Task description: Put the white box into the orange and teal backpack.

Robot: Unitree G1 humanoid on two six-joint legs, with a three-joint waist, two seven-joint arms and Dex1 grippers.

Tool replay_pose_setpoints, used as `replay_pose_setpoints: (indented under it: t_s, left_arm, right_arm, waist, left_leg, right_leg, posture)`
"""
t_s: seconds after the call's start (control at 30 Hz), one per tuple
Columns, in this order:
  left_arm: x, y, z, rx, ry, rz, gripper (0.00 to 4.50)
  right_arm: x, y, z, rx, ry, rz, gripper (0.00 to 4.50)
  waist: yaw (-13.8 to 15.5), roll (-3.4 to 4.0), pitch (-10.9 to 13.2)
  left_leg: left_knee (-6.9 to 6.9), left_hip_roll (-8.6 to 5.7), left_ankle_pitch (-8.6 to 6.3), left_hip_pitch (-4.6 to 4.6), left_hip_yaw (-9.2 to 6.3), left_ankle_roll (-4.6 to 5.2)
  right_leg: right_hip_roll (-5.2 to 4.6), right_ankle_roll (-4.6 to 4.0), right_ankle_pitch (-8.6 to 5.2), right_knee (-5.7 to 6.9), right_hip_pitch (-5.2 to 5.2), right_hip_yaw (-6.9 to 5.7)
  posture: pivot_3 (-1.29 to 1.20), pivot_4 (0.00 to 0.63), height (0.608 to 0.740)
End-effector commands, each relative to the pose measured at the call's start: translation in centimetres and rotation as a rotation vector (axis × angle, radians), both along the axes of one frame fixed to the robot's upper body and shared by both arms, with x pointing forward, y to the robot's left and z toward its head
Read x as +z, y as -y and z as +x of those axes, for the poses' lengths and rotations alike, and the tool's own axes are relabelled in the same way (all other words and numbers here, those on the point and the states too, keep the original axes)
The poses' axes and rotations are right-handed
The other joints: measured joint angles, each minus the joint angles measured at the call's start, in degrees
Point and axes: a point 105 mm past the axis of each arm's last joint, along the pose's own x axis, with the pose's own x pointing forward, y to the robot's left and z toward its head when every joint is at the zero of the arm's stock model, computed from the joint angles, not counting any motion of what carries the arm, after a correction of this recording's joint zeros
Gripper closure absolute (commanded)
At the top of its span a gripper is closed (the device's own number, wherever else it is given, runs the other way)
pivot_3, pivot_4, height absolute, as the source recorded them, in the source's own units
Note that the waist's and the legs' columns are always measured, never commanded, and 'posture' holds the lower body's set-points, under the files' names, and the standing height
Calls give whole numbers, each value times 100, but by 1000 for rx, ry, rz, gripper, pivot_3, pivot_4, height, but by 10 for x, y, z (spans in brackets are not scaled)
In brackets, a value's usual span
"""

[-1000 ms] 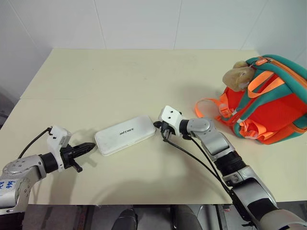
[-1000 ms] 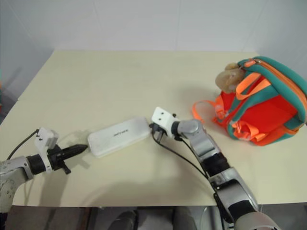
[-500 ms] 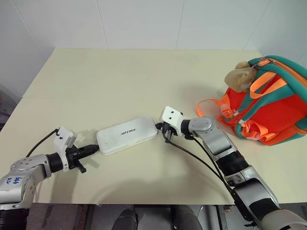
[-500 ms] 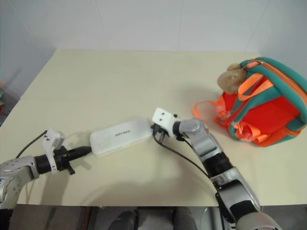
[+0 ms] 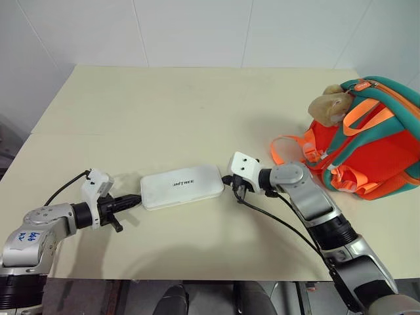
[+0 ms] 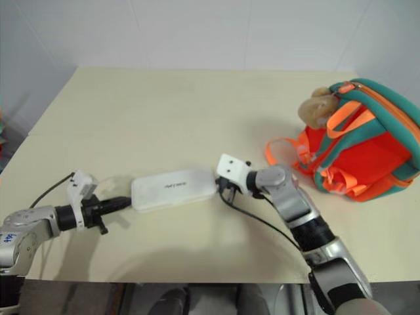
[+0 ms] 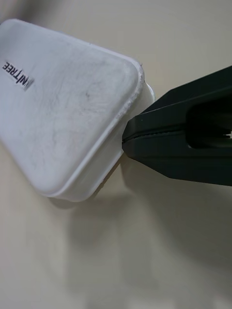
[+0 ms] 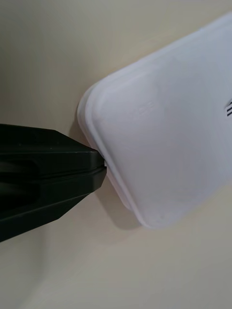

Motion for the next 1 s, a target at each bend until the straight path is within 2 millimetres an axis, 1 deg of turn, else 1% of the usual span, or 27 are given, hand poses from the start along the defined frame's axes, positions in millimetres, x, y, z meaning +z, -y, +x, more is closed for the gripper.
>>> replay_pose_setpoints:
  t_s: [0.03,0.2,0.33,0.4,0.5,0.7,0.9,1.0]
  left_arm:
    - [11,40,-7,-207,38,-36,4500]
    - [7,48,-10,-256,18,-19,4500]
    - [4,58,-15,-310,1,-21,4500]
    - [2,64,-17,-337,-5,-22,4500]
    - [0,74,-20,-378,-17,-12,4500]
    - [-1,90,-30,-460,-39,-9,4500]
    - [-6,92,-38,-499,-73,16,4500]
    - [-7,92,-38,-507,-77,20,4500]
  right_arm:
    - [4,-35,-39,220,-48,45,4380]
    - [-3,-26,-54,235,-111,14,4380]
    - [-6,-17,-67,240,-155,-3,4380]
    - [-6,-13,-71,234,-165,-9,4380]
    - [-6,-3,-73,208,-178,-27,4380]
    - [-4,9,-75,174,-181,-43,4380]
    - [-4,14,-79,158,-193,-55,4380]
    - [-4,15,-82,156,-202,-56,4380]
  waist:
    - [1,0,0]
    - [5,-2,-1]
    - [20,-6,-3]
    - [20,-10,-6]
    - [33,-11,-7]
    - [140,-13,-8]
    - [164,-14,-8]
    - [162,-13,-8]
  left_leg:
    - [0,0,0,0,0,0]
    - [1,0,0,1,0,1]
    - [2,-1,-1,2,0,2]
    - [3,0,-1,2,0,3]
    - [8,-2,-3,2,0,6]
    - [16,-3,-8,3,0,14]
    - [28,-4,-11,1,0,19]
    - [28,-4,-18,1,0,31]
  right_leg:
    - [0,0,0,0,0,0]
    - [0,0,0,-1,1,0]
    - [-1,0,0,-4,2,0]
    - [-1,0,0,-8,3,0]
    - [-2,1,1,-9,7,0]
    - [-2,3,2,-9,10,1]
    - [-2,7,4,-11,17,1]
    - [-2,7,4,-12,18,1]
  posture:
    - [0,150,740]
    - [0,150,740]
    - [0,150,740]
    - [0,150,740]
    - [0,150,740]
    - [0,150,740]
    - [0,150,740]
    - [0,150,740]
